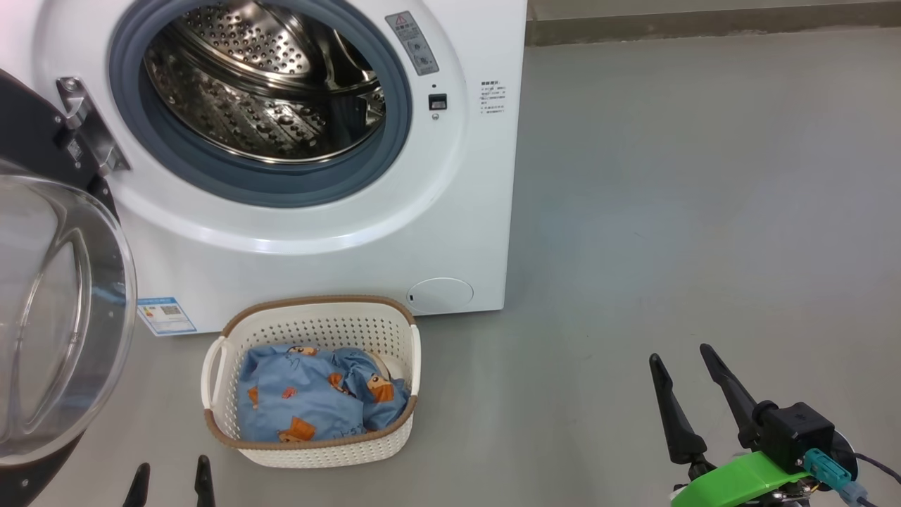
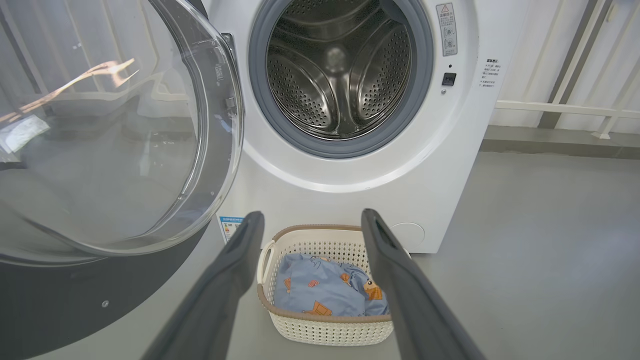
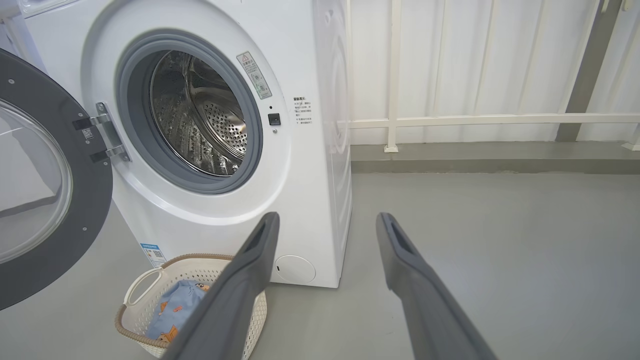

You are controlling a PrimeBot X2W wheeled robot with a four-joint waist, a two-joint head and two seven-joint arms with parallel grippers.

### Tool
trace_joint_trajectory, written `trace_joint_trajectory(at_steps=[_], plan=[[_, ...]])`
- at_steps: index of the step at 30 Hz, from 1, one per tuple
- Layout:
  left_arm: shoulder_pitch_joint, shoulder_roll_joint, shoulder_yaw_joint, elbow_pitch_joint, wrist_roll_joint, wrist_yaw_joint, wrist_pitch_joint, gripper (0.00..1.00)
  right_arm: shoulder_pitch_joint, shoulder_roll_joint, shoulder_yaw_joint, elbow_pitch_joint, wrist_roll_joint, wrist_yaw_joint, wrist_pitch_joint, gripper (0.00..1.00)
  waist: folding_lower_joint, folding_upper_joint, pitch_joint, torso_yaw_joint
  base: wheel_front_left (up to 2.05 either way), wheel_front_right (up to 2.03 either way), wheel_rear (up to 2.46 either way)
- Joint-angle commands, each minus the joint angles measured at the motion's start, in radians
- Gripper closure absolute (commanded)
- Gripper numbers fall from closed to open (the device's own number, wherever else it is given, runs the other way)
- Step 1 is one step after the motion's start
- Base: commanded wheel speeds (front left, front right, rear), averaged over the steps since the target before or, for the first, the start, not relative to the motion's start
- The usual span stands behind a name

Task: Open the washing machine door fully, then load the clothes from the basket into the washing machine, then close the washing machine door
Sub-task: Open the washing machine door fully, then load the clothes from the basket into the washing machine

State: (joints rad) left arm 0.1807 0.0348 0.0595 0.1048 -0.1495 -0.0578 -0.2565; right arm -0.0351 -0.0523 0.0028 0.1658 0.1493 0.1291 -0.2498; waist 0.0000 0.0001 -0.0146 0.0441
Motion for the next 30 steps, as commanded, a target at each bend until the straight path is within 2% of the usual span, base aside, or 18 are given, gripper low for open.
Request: trace_joint_trajectory(at_steps=[1, 16, 30], plan=[[-0.034, 0.015, 0.03, -0.018, 0.005, -0.008, -0.005, 0.0, -0.005, 0.002, 0.024, -0.026, -0.022, 0.002, -0.012, 0.0, 0.0, -0.0001, 0.001, 0.003, 0.0, 0.0, 0.0], [-0.046, 0.015, 0.031, -0.014, 0.008, -0.01, -0.005, 0.0, -0.009, 0.002, 0.019, -0.02, -0.024, 0.002, -0.012, 0.0, 0.0, -0.0001, 0.009, 0.011, 0.0, 0.0, 0.0], [-0.046, 0.015, 0.036, -0.013, 0.01, -0.01, -0.005, 0.0, -0.002, 0.002, 0.014, 0.001, -0.084, 0.002, -0.012, 0.0, 0.0, -0.0001, 0.003, 0.027, 0.0, 0.0, 0.0]])
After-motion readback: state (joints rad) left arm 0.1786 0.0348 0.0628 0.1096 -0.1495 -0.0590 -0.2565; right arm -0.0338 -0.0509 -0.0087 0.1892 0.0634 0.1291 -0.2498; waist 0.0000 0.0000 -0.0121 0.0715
